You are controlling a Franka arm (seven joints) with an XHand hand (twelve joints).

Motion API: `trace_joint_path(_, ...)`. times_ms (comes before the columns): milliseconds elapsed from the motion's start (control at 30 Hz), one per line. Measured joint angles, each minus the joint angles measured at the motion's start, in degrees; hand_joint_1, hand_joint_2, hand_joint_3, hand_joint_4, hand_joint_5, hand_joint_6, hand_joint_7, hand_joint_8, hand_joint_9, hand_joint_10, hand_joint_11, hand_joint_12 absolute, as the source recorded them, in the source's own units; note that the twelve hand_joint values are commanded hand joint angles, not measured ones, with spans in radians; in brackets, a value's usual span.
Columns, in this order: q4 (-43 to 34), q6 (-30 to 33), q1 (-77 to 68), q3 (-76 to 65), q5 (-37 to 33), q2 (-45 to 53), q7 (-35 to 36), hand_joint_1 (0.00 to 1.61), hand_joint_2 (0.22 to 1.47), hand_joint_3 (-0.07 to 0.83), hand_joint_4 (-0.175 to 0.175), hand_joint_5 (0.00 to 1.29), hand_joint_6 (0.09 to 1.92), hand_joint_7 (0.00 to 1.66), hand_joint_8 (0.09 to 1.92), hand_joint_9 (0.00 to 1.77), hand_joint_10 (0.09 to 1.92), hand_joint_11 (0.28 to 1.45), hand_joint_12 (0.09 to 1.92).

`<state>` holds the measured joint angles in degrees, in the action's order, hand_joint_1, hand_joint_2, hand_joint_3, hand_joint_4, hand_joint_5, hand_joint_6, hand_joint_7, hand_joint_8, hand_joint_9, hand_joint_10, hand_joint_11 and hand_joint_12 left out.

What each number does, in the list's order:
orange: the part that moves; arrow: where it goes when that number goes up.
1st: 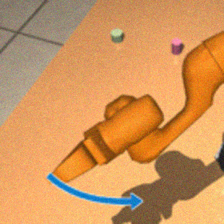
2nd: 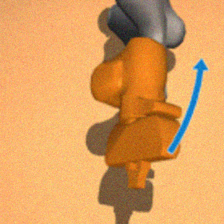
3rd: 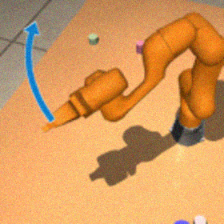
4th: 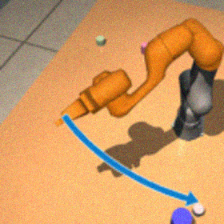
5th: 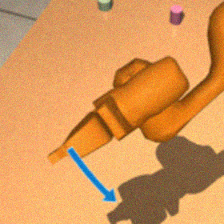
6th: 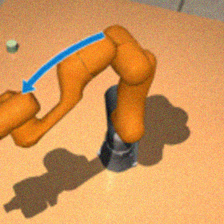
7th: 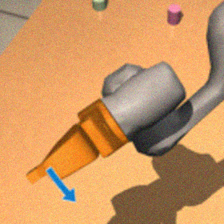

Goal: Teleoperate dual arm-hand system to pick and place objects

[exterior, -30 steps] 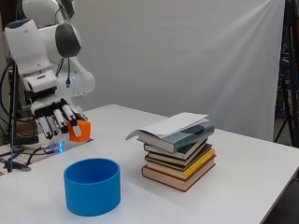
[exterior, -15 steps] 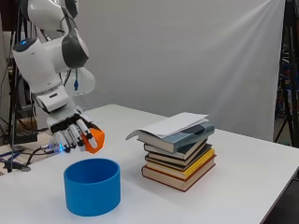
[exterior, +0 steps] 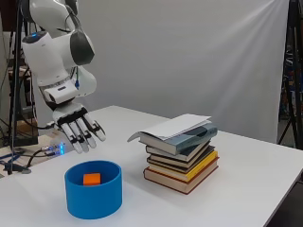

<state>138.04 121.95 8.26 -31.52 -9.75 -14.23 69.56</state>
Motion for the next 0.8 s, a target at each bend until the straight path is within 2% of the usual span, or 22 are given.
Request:
trace_joint_path(67, 2.8, 0.6, 0.5, 1.7, 1.2, -3.8, -0.2, 0.83, 1.11, 0.001, 0.092, 0.71, 0.09, 0.9, 0.09, 1.03, 0.09, 0.71, 0.09)
trace_joint_path(100, 3.6, 0.6, 0.7, 2.7, 1.8, -5.5, -0.8, 0.95, 1.14, 0.002, 0.036, 0.7, 0.57, 0.93, 0.42, 1.08, 0.09, 0.74, 0.09)
trace_joint_path(133, 4.1, 0.6, 0.9, 4.0, 2.6, -7.3, -1.4, 1.06, 1.19, -0.018, -0.047, 0.66, 0.94, 0.93, 0.78, 1.1, 0.37, 0.8, 0.12)
trace_joint_path(167, 4.3, 0.5, 1.1, 5.5, 3.4, -8.9, -2.2, 1.02, 1.22, -0.018, 0.02, 0.68, 1.16, 0.89, 1.14, 1.11, 0.9, 0.8, 0.59)
trace_joint_path(200, 4.4, 0.2, 1.1, 7.1, 4.2, -10.2, -3.4, 0.97, 1.23, -0.012, 0.087, 0.7, 1.27, 0.86, 1.43, 1.1, 1.33, 0.78, 1.04)
trace_joint_path(233, 4.1, -0.4, 1.1, 8.8, 4.7, -11.2, -4.9, 0.94, 1.23, -0.007, 0.13, 0.71, 1.33, 0.83, 1.61, 1.09, 1.6, 0.76, 1.34)
trace_joint_path(267, 3.6, -1.1, 1.2, 10.3, 5.1, -12.0, -6.4, 0.92, 1.24, -0.003, 0.153, 0.71, 1.36, 0.81, 1.71, 1.08, 1.74, 0.75, 1.51)
trace_joint_path(300, 3.1, -1.7, 1.2, 11.5, 5.5, -12.8, -7.5, 0.91, 1.24, -0.001, 0.165, 0.72, 1.39, 0.81, 1.77, 1.08, 1.81, 0.74, 1.59)
trace_joint_path(367, 2.0, -4.1, 1.2, 13.6, 6.6, -15.2, -8.8, 0.89, 1.25, 0.004, 0.174, 0.7, 1.44, 0.81, 1.83, 1.07, 1.87, 0.76, 1.66)
trace_joint_path(400, 1.1, -5.9, 1.2, 15.0, 7.0, -17.0, -9.3, 0.97, 1.2, 0.154, 0.087, 0.64, 1.51, 0.8, 1.74, 1.07, 1.88, 0.77, 1.66)
trace_joint_path(433, 0.5, -7.7, 1.1, 16.5, 7.5, -18.9, -10.0, 0.94, 1.19, 0.212, 0.105, 0.63, 1.55, 0.81, 1.77, 1.08, 1.89, 0.79, 1.68)
trace_joint_path(500, -0.7, -10.3, 0.7, 20.4, 8.8, -22.4, -11.6, 0.87, 1.22, 0.165, 0.153, 0.63, 1.58, 0.83, 1.87, 1.11, 1.91, 0.84, 1.71)
trace_joint_path(533, -1.6, -11.6, 0.4, 22.4, 9.2, -23.7, -12.3, 0.85, 1.24, 0.114, 0.165, 0.63, 1.57, 0.85, 1.9, 1.13, 1.92, 0.87, 1.73)
trace_joint_path(600, -4.5, -14.9, -0.4, 25.9, 9.0, -25.4, -13.9, 0.71, 1.13, 0.027, 0.025, 0.55, 0.77, 0.82, 1.92, 1.11, 1.92, 0.85, 1.75)
trace_joint_path(633, -6.5, -16.9, -1.1, 27.8, 8.5, -26.1, -14.5, 0.66, 1.09, 0.012, -0.022, 0.53, 0.44, 0.81, 1.92, 1.1, 1.92, 0.83, 1.75)
trace_joint_path(667, -8.4, -18.8, -1.5, 29.1, 8.1, -26.4, -15.0, 0.63, 1.07, 0.005, -0.051, 0.5, 0.23, 0.8, 1.92, 1.1, 1.92, 0.84, 1.76)
trace_joint_path(700, -10.2, -20.7, -1.8, 30.2, 7.6, -26.3, -15.6, 0.61, 1.07, 0.003, -0.064, 0.49, 0.12, 0.8, 1.92, 1.1, 1.92, 0.85, 1.76)
trace_joint_path(767, -14.6, -24.6, -2.4, 32.0, 6.1, -25.3, -17.7, 0.59, 1.07, 0.002, -0.061, 0.55, 0.09, 0.81, 1.92, 1.1, 1.92, 0.85, 1.77)
trace_joint_path(800, -17.0, -26.1, -2.7, 32.9, 5.6, -24.8, -18.9, 0.58, 1.08, 0.002, -0.062, 0.54, 0.09, 0.77, 1.92, 1.06, 1.91, 0.81, 1.75)
